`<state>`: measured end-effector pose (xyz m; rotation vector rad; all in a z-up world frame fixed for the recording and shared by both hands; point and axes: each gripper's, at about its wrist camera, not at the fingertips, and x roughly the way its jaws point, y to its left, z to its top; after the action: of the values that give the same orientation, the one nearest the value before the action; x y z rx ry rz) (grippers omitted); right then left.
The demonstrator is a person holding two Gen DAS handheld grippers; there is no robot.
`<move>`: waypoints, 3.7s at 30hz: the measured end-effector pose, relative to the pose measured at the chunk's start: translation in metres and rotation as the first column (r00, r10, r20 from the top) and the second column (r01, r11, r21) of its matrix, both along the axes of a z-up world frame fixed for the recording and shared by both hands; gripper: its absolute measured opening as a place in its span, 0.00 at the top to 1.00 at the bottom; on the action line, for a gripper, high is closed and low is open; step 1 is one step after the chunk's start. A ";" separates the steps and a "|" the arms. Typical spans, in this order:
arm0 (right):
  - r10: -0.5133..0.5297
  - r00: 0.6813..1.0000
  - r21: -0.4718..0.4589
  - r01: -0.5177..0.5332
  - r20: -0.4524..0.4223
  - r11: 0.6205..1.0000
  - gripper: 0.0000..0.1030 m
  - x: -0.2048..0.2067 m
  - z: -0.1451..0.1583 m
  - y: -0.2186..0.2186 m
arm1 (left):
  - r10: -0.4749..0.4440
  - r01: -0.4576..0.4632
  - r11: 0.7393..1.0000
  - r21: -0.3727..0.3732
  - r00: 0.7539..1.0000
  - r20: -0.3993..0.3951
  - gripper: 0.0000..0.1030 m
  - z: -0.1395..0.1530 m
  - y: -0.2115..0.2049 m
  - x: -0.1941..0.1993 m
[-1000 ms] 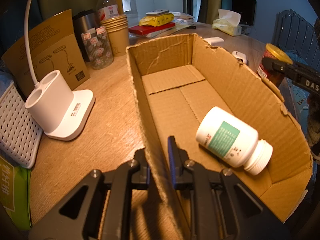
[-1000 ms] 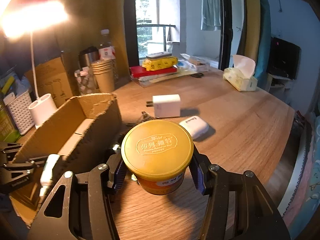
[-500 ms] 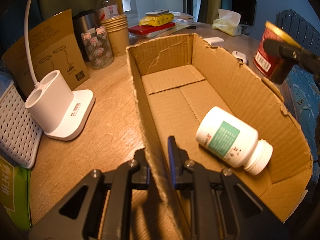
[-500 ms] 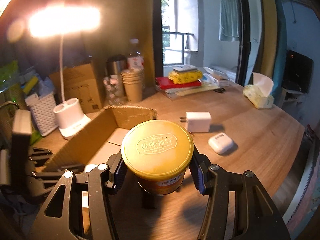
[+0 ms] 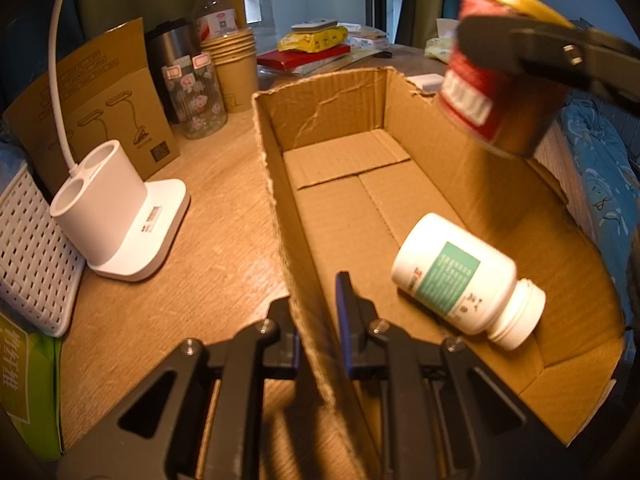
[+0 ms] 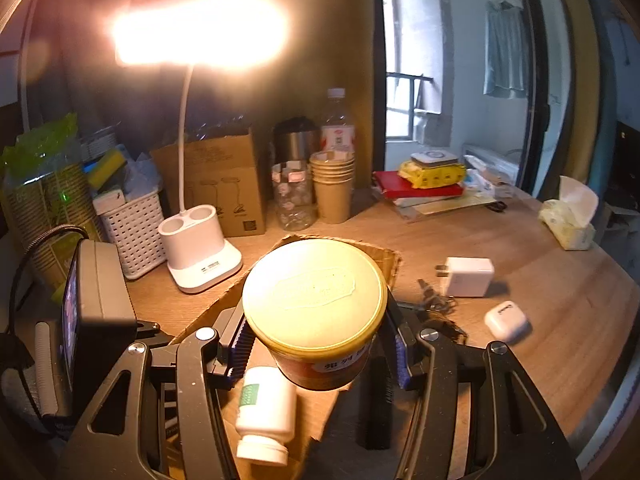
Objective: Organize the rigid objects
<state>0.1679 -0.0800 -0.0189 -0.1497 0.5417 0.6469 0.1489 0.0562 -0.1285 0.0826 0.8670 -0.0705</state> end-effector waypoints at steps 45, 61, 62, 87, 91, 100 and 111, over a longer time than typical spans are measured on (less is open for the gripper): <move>0.054 0.993 -0.083 -0.062 -0.103 0.995 0.31 0.014 -0.027 0.012 | 0.000 0.000 1.000 0.003 1.000 0.000 0.85 0.000 0.001 0.002; -0.065 0.997 -0.032 0.064 -0.038 0.997 0.31 0.014 -0.002 -0.037 | 0.000 0.000 1.000 0.003 1.000 0.000 0.85 0.000 0.001 0.002; -0.074 0.997 -0.030 0.073 -0.038 0.997 0.31 0.016 -0.002 -0.040 | 0.000 0.000 1.000 0.003 1.000 0.000 0.85 0.000 0.001 0.002; -0.318 0.948 -0.008 0.318 -0.007 0.948 0.31 0.053 -0.017 -0.122 | 0.001 -0.001 1.000 0.003 1.000 0.000 0.84 -0.001 0.002 0.002; -0.326 0.945 -0.026 0.326 -0.018 0.945 0.31 0.063 -0.024 -0.127 | 0.000 0.000 1.000 0.004 1.000 0.000 0.84 0.000 0.001 0.002; -0.297 0.953 -0.088 0.291 -0.063 0.953 0.31 0.092 -0.051 -0.115 | -0.001 0.001 1.000 0.004 1.000 0.000 0.84 -0.001 0.001 0.002; -0.346 0.932 -0.151 0.328 -0.111 0.933 0.31 0.146 -0.069 -0.116 | 0.000 0.000 1.000 0.005 1.000 0.001 0.84 -0.001 0.000 0.002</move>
<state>0.3141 -0.1955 -0.0875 -0.1310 0.7230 0.2859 0.1509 0.0567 -0.1291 0.0871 0.8667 -0.0688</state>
